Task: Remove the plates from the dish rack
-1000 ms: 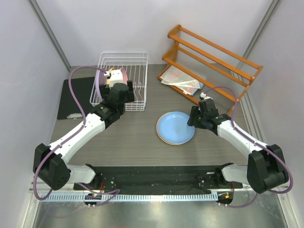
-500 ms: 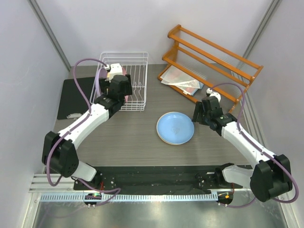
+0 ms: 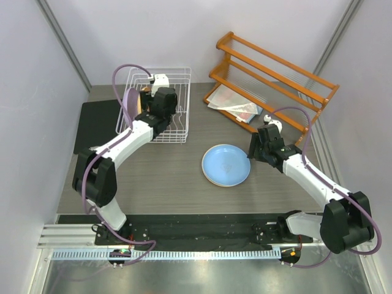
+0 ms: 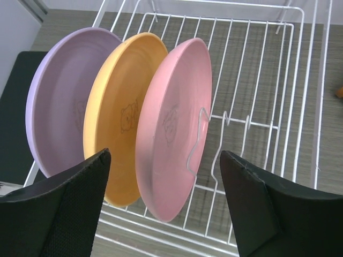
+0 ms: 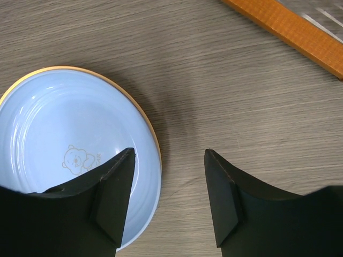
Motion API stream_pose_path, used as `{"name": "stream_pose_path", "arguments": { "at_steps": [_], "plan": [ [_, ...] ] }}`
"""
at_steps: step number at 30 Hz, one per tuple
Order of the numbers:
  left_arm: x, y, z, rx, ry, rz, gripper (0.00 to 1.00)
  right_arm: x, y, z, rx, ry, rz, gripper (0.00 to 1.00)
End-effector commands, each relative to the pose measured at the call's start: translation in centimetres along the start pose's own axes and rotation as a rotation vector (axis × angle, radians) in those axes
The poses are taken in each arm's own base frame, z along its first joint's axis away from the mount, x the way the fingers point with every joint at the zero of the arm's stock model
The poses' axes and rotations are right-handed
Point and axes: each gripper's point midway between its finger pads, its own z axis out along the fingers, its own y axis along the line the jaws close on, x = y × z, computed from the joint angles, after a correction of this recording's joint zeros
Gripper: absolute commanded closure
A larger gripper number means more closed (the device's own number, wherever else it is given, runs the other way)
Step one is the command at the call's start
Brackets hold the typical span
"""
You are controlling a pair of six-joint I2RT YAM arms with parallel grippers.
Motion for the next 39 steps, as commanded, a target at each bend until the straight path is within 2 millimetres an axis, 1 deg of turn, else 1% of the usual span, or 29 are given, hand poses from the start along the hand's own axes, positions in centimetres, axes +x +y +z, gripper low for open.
{"name": "stream_pose_path", "arguments": {
  "at_steps": [1, 3, 4, 5, 6, 7, 8, 9, 11, 17, 18, 19, 20, 21, 24, 26, 29, 30, 32, 33, 35, 36, 39],
  "plan": [
    [-2.6, 0.6, 1.2, -0.083, -0.069, -0.015, 0.25, -2.0, 0.7, -0.3, -0.024, -0.060, -0.005, 0.42],
    [-2.5, 0.9, 1.5, -0.116, -0.069, -0.006, 0.30, -1.9, 0.7, -0.2, -0.022, -0.054, -0.011, 0.43],
    [-2.7, 0.9, 1.7, -0.125, -0.072, 0.002, 0.38, -1.9, 0.7, -0.1, -0.022, -0.052, -0.011, 0.43],
    [-2.2, 0.8, 2.1, -0.138, -0.063, 0.017, 0.40, -1.9, 0.8, -0.1, -0.022, -0.051, -0.014, 0.44],
    [-2.2, 0.9, 2.2, -0.152, -0.061, 0.021, 0.41, -1.9, 0.7, 0.0, -0.019, -0.049, -0.014, 0.44],
    [-2.3, 1.3, 2.3, -0.182, -0.064, 0.028, 0.49, -1.8, 0.8, 0.2, -0.021, -0.043, -0.016, 0.44],
    [-2.2, 1.5, 2.4, -0.197, -0.062, 0.032, 0.53, -1.8, 0.8, 0.2, -0.021, -0.043, -0.018, 0.44],
    [-2.3, 1.8, 2.3, -0.212, -0.070, 0.025, 0.55, -1.7, 0.9, 0.2, -0.024, -0.038, -0.020, 0.44],
    [-2.3, 2.3, 2.2, -0.240, -0.075, 0.035, 0.50, -1.6, 0.8, 0.3, -0.023, -0.037, -0.022, 0.44],
    [-2.6, 2.4, 2.5, -0.262, -0.088, 0.053, 0.51, -1.2, 1.0, 0.8, -0.028, -0.020, -0.028, 0.44],
    [-2.4, 2.3, 2.7, -0.263, -0.082, 0.061, 0.63, -1.2, 1.0, 0.8, -0.030, -0.019, -0.028, 0.44],
    [-2.3, 2.4, 2.7, -0.267, -0.075, 0.069, 0.68, -1.1, 1.1, 0.8, -0.038, -0.015, -0.030, 0.44],
    [-2.2, 2.5, 2.7, -0.275, -0.075, 0.068, 0.71, -1.1, 1.2, 0.8, -0.042, -0.015, -0.031, 0.45],
    [-2.0, 2.6, 2.7, -0.281, -0.071, 0.071, 0.78, -1.0, 1.1, 0.8, -0.041, -0.012, -0.032, 0.45],
    [-1.9, 2.7, 2.6, -0.283, -0.067, 0.065, 0.84, -1.2, 1.2, 0.7, -0.044, -0.019, -0.035, 0.46],
    [-1.8, 2.7, 2.5, -0.280, -0.066, 0.064, 0.84, -1.2, 1.2, 0.7, -0.044, -0.021, -0.036, 0.46],
    [-2.0, 2.8, 2.4, -0.277, -0.066, 0.064, 0.97, -1.1, 1.2, 0.7, -0.044, -0.016, -0.037, 0.46],
    [-2.0, 2.6, 2.3, -0.270, -0.067, 0.057, 1.00, -1.1, 1.2, 0.7, -0.044, -0.019, -0.035, 0.46],
    [-2.2, 3.1, 1.9, -0.282, -0.074, 0.049, 1.00, -1.1, 1.2, 0.7, -0.046, -0.020, -0.033, 0.46],
    [-2.8, 3.3, 1.8, -0.298, -0.102, 0.047, 1.00, -1.1, 1.3, 0.6, -0.050, -0.018, -0.031, 0.46],
    [-2.3, 4.0, 1.7, -0.344, -0.096, 0.068, 1.00, -1.1, 1.3, 0.6, -0.054, -0.020, -0.031, 0.46],
    [-2.7, 4.6, 1.5, -0.379, -0.112, 0.053, 1.00, -1.1, 1.3, 0.5, -0.054, -0.021, -0.031, 0.46],
    [-2.9, 5.1, 0.8, -0.414, -0.124, 0.065, 1.00, -1.2, 1.3, 0.4, -0.056, -0.025, -0.028, 0.46]
  ]
}}
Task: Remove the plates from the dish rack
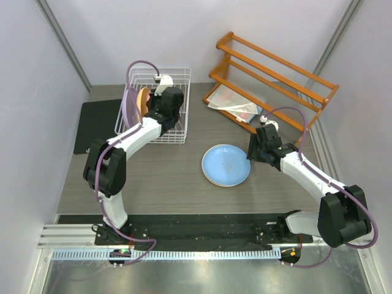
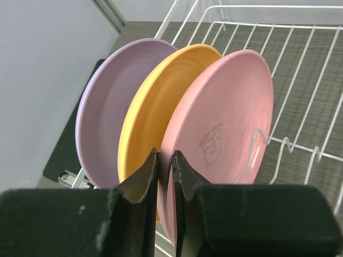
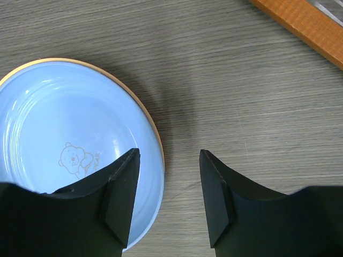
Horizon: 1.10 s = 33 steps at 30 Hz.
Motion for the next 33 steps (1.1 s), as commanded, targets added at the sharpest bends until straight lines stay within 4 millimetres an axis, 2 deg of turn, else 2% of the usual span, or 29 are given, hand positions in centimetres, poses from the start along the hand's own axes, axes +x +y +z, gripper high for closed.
{"name": "stream_pose_path", "arguments": {
  "at_steps": [1, 14, 21, 24, 25, 27, 28, 29, 30, 31, 32, 33],
  "plan": [
    [-3.1, 3.7, -1.0, -0.166, -0.088, -0.086, 1.00, -1.9, 0.9, -0.7, -0.038, -0.064, 0.000, 0.46],
    [-6.6, 3.1, -5.2, -0.243, -0.203, -0.027, 1.00, -1.9, 0.8, -1.1, -0.042, -0.079, 0.012, 0.45],
    [-8.4, 4.6, -7.7, -0.240, -0.219, -0.024, 1.00, -2.2, 1.0, -1.7, -0.061, -0.093, 0.023, 0.46],
    [-9.9, 5.6, -9.4, -0.208, -0.237, -0.063, 1.00, -2.7, 1.4, -2.3, -0.086, -0.112, 0.026, 0.44],
    [-9.6, 5.4, -9.7, -0.181, -0.227, -0.053, 1.00, -3.0, 1.6, -2.5, -0.098, -0.120, 0.025, 0.43],
    [-10.7, 6.1, -10.9, -0.129, -0.233, -0.097, 1.00, -3.7, 2.0, -3.2, -0.124, -0.153, 0.028, 0.43],
    [-10.0, 5.6, -10.9, -0.073, -0.207, -0.029, 1.00, -3.8, 2.1, -3.4, -0.133, -0.159, 0.030, 0.43],
    [-9.9, 5.2, -11.3, -0.025, -0.198, -0.105, 1.00, -4.2, 2.3, -3.9, -0.147, -0.178, 0.033, 0.43],
    [-10.6, 5.9, -12.0, 0.016, -0.199, -0.140, 1.00, -4.4, 2.4, -4.1, -0.151, -0.186, 0.037, 0.43],
    [-9.8, 5.8, -12.3, 0.055, -0.176, -0.117, 1.00, -4.5, 2.6, -4.2, -0.162, -0.188, 0.038, 0.43],
    [-9.6, 4.5, -12.9, 0.150, -0.163, -0.166, 1.00, -4.7, 2.7, -4.4, -0.169, -0.193, 0.037, 0.42],
    [-9.6, 4.7, -13.5, 0.200, -0.154, -0.190, 1.00, -5.1, 2.9, -4.7, -0.179, -0.203, 0.040, 0.42]
  ]
}}
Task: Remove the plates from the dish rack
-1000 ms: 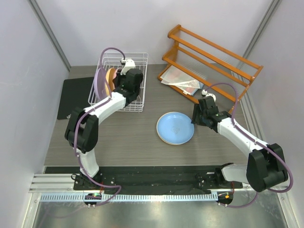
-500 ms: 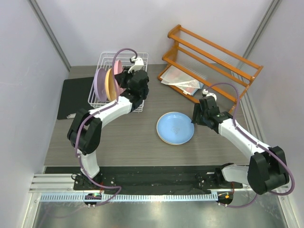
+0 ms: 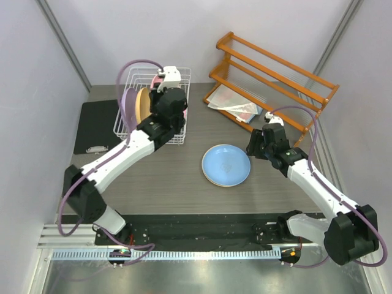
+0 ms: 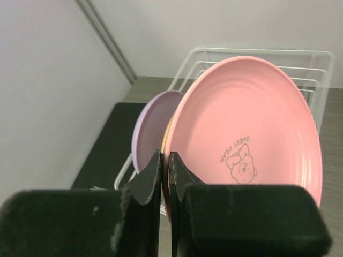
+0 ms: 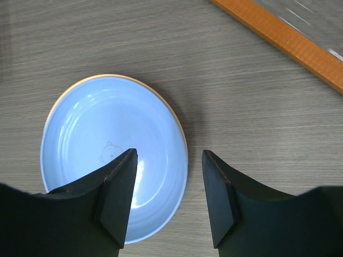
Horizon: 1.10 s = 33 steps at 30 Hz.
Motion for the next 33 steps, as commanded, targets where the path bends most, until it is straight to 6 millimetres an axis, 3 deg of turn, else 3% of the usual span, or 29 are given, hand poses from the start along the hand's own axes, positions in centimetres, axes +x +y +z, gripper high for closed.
{"name": "stream_pose_path", "arguments": {
  "at_steps": [1, 2, 9, 10, 14, 18, 33],
  "plan": [
    [-0.6, 0.0, -2.6, 0.232, 0.073, -0.213, 1.00, -2.8, 1.9, -1.3, -0.082, -0.087, 0.018, 0.43],
    [0.3, -1.6, -3.5, 0.338, 0.120, -0.233, 1.00, -3.1, 2.4, -1.4, -0.111, -0.092, 0.018, 0.43],
    [4.7, -6.4, -8.4, 0.663, 0.298, -0.393, 1.00, -5.5, 7.9, -3.9, -0.392, -0.133, 0.072, 0.41],
    [6.1, -6.9, -8.8, 0.680, 0.326, -0.391, 1.00, -5.7, 8.5, -4.3, -0.425, -0.137, 0.080, 0.41],
    [8.1, -8.0, -9.9, 0.727, 0.385, -0.423, 1.00, -6.4, 10.1, -5.0, -0.515, -0.163, 0.110, 0.41],
    [8.9, -8.2, -10.4, 0.736, 0.405, -0.444, 1.00, -6.0, 10.4, -4.7, -0.534, -0.143, 0.117, 0.40],
    [8.5, -9.2, -11.9, 0.802, 0.417, -0.512, 1.00, -3.2, 10.5, -2.0, -0.527, -0.036, 0.132, 0.40]
  ]
}}
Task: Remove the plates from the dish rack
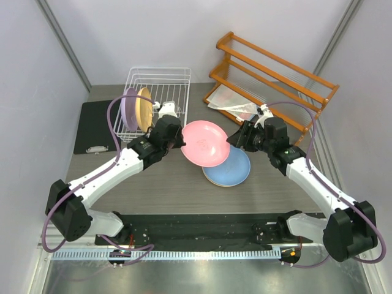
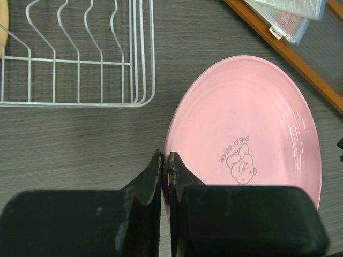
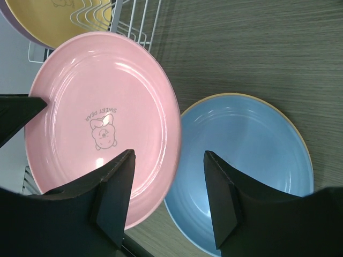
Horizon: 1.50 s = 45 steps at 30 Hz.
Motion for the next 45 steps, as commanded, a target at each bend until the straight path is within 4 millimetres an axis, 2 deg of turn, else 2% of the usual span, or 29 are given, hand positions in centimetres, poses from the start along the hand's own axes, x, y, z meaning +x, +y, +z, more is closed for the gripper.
{"name": "stream_pose_path", "arguments": {
  "at_steps": [1, 11, 13, 14, 18, 20, 21, 22, 23, 26, 27, 34, 37, 45],
  "plan": [
    [-2.1, -2.1, -1.2, 0.092, -0.076, -0.072, 1.00, 0.1, 0.5, 0.8, -0.032, 0.006, 0.007, 0.40],
    [-2.2, -3.0, -1.2, 0.113, -0.086, -0.075, 1.00, 2.4, -0.9, 2.0, 0.007, 0.083, 0.020, 0.44],
    [-2.3, -3.2, -1.2, 0.118, -0.090, -0.078, 1.00, 2.4, -1.0, 2.0, 0.011, 0.081, 0.017, 0.52],
    [-2.3, -3.2, -1.2, 0.118, -0.090, -0.078, 1.00, 2.5, -1.1, 2.0, 0.013, 0.081, 0.016, 0.66],
    [-2.1, -2.9, -1.1, 0.107, -0.093, -0.076, 1.00, 2.2, -0.9, 1.5, 0.009, 0.063, -0.006, 0.92],
    [-2.3, -2.8, -1.2, 0.106, -0.105, -0.080, 1.00, 1.9, -1.2, 1.3, 0.029, 0.054, -0.021, 0.97],
    [-2.4, -2.6, -1.3, 0.103, -0.110, -0.080, 0.74, 2.0, -1.5, 1.1, 0.045, 0.051, -0.021, 0.99],
    [-2.2, -2.4, -1.2, 0.094, -0.113, -0.076, 0.52, 2.1, -1.9, 1.0, 0.069, 0.058, -0.019, 0.99],
    [-2.2, -2.0, -1.2, 0.079, -0.112, -0.069, 0.41, 2.0, -2.5, 0.8, 0.100, 0.048, -0.026, 0.99],
    [-2.5, -0.7, -1.4, 0.021, -0.139, -0.044, 0.18, 2.2, -4.2, 0.1, 0.190, 0.046, -0.033, 0.99],
    [-2.8, 0.3, -1.5, -0.026, -0.156, -0.025, 0.03, 2.4, -4.5, 0.0, 0.210, 0.051, -0.035, 0.99],
    [-5.3, 5.2, -3.5, -0.260, -0.276, 0.084, 0.00, 3.8, -7.5, -1.2, 0.348, 0.069, -0.042, 0.99],
    [-6.6, 6.5, -4.3, -0.328, -0.321, 0.118, 0.01, 4.0, -8.7, -1.3, 0.409, 0.066, -0.041, 0.99],
    [-8.5, 9.3, -3.5, -0.424, -0.345, 0.138, 0.00, 4.0, -9.8, -1.0, 0.460, 0.068, -0.043, 0.98]
  ]
}}
